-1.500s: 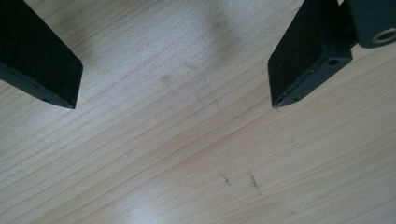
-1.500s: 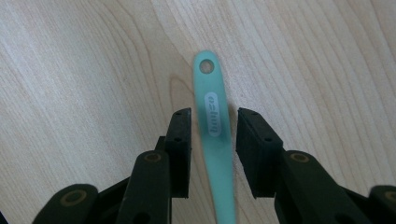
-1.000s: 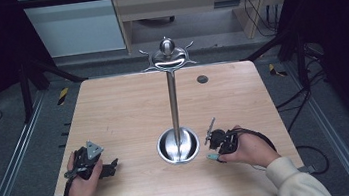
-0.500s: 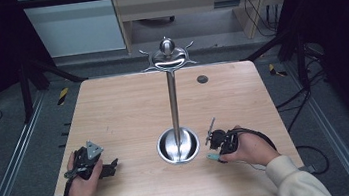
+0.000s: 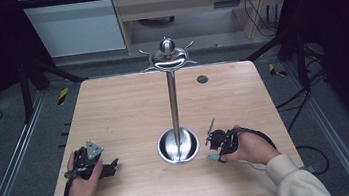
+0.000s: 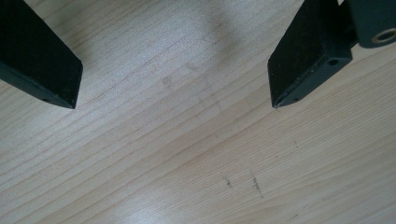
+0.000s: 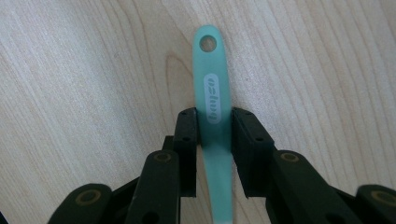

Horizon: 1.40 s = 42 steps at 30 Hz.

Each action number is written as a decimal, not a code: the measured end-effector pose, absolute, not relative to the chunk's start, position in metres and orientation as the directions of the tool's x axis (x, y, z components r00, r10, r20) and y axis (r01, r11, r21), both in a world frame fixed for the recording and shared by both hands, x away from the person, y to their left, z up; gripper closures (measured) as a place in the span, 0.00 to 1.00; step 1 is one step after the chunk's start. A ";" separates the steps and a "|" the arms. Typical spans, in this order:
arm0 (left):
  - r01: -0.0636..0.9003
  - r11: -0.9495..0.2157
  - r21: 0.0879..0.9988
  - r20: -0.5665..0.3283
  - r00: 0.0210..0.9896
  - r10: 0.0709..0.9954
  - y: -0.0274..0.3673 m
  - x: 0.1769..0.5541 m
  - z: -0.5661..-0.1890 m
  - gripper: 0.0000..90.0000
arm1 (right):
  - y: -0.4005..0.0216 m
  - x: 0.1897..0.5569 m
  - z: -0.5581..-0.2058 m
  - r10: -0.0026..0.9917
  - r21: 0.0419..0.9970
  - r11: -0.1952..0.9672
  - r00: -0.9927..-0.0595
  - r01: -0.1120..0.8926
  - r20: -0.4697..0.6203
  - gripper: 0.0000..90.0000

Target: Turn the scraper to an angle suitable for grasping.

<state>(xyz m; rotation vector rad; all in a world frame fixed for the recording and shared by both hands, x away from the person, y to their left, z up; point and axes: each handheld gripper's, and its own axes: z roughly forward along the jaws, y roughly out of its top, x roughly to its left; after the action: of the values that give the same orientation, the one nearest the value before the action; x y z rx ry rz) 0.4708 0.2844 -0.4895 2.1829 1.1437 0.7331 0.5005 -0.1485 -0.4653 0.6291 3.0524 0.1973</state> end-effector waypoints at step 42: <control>0.546 -0.484 0.684 0.206 0.492 0.846 0.283 0.471 -0.491 0.03 | -0.197 0.495 -0.368 0.544 0.518 0.736 -0.836 0.437 -0.068 0.83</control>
<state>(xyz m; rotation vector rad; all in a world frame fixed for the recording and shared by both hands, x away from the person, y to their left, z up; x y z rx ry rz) 0.4706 0.2829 -0.4912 2.1956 1.1415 0.7255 0.4950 -0.1972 -0.3680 0.7803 2.7227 0.7319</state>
